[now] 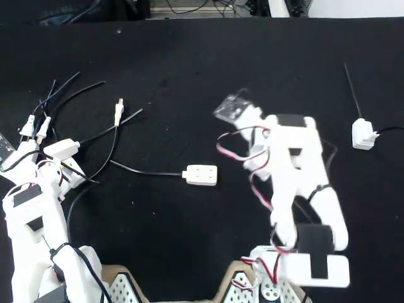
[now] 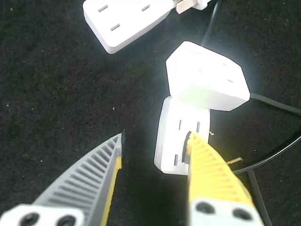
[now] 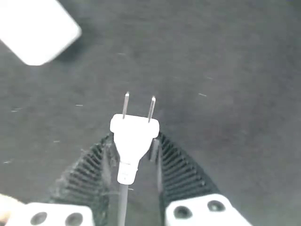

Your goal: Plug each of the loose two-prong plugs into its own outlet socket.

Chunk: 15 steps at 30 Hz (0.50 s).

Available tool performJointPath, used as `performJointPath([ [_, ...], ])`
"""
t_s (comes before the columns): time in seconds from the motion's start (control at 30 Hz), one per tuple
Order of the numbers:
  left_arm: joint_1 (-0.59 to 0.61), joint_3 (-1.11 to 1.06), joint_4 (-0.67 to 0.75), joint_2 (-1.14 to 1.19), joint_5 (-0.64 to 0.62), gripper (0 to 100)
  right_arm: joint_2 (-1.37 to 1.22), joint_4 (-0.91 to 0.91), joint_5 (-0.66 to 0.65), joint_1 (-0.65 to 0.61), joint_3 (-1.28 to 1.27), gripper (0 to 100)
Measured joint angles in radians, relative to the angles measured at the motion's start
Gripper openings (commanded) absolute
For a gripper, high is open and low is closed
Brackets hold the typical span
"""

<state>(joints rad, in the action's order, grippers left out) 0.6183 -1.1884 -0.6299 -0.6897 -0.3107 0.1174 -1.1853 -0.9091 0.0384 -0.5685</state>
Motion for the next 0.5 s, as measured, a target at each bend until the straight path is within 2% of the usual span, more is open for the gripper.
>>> performJointPath([
  [0.17, 0.000, 0.000, 0.000, 0.000, 0.000, 22, 0.025, 0.081, -0.025, -0.069, -0.160, 3.1],
  [0.3, 0.000, 0.000, 0.000, 0.000, 0.000, 22, 0.025, 0.175, 0.035, -0.072, -0.232, 15.7],
  [0.5, -0.012, 0.000, 0.000, 0.000, 0.000, 22, 0.025, 0.190, 0.084, -0.071, -0.232, 10.0],
])
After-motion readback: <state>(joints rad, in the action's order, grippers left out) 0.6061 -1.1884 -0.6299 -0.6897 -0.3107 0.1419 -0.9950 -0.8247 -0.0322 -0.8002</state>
